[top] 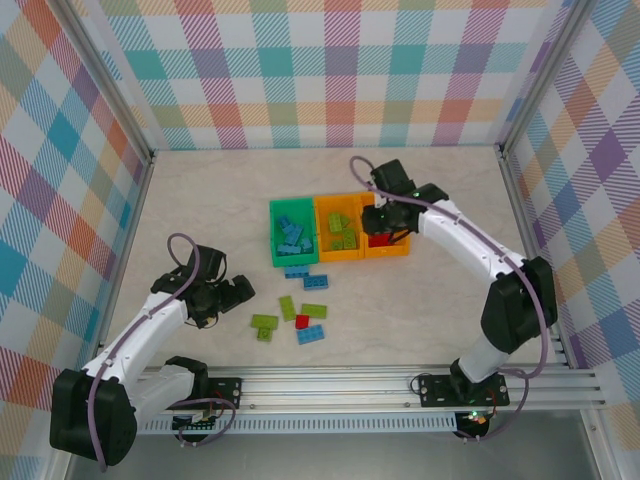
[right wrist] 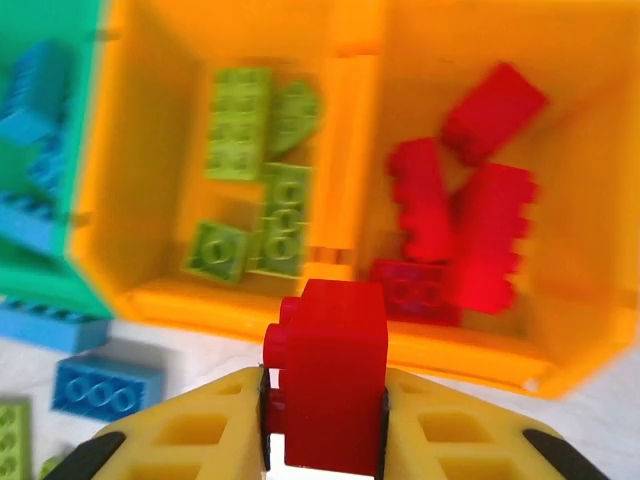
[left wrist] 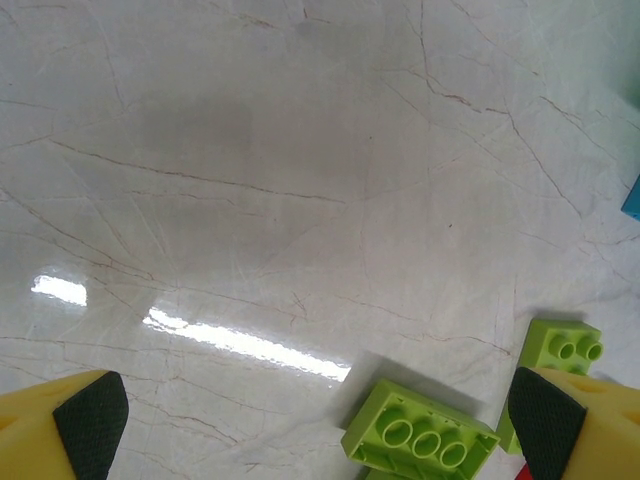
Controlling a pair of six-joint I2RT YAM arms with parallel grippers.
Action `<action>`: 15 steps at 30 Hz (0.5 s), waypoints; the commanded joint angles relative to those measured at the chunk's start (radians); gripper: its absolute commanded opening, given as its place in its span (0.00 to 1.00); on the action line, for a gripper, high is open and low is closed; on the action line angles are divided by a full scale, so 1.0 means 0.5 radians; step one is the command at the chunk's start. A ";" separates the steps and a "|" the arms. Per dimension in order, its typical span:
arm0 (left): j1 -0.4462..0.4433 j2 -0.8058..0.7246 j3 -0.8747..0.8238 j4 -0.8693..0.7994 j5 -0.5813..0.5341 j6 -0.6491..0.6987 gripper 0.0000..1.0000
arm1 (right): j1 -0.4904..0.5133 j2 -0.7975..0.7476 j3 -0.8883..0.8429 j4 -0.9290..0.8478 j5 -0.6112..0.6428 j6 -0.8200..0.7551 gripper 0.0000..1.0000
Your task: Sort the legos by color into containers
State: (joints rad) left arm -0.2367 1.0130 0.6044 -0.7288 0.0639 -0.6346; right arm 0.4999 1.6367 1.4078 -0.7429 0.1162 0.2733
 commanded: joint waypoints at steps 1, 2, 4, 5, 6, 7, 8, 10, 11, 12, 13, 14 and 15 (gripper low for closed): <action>0.027 0.039 0.038 -0.006 0.036 0.046 1.00 | -0.087 0.154 0.153 -0.256 0.028 0.164 0.28; 0.026 0.045 0.044 -0.006 0.044 0.054 1.00 | -0.121 0.199 0.188 -0.289 0.026 0.191 0.28; 0.025 0.057 0.058 -0.003 0.069 0.064 1.00 | -0.180 0.274 0.237 -0.331 0.017 0.238 0.28; 0.023 0.058 0.061 -0.001 0.076 0.066 1.00 | -0.195 0.303 0.255 -0.338 0.008 0.247 0.28; 0.020 0.054 0.063 0.003 0.083 0.067 1.00 | -0.208 0.345 0.284 -0.351 -0.006 0.254 0.28; 0.018 0.051 0.063 0.004 0.086 0.071 1.00 | -0.220 0.395 0.323 -0.379 -0.024 0.254 0.30; 0.016 0.046 0.061 0.006 0.088 0.070 1.00 | -0.226 0.440 0.363 -0.417 -0.033 0.254 0.32; 0.009 0.036 0.061 0.012 0.096 0.081 1.00 | -0.233 0.544 0.453 -0.502 -0.018 0.256 0.33; 0.005 0.036 0.061 0.010 0.098 0.082 1.00 | -0.233 0.577 0.474 -0.519 -0.004 0.264 0.36; 0.004 0.033 0.061 0.004 0.101 0.089 1.00 | -0.233 0.597 0.482 -0.524 0.006 0.280 0.40; 0.001 0.034 0.061 0.000 0.102 0.095 1.00 | -0.233 0.598 0.476 -0.508 0.000 0.294 0.41; 0.001 0.030 0.060 -0.007 0.102 0.100 1.00 | -0.233 0.587 0.460 -0.479 -0.023 0.305 0.41; -0.002 0.030 0.058 -0.015 0.104 0.105 1.00 | -0.233 0.568 0.439 -0.447 -0.045 0.319 0.42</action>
State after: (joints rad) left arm -0.2371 1.0386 0.6067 -0.7277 0.0971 -0.6075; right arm 0.3828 1.9369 1.6157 -0.9386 0.1181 0.3977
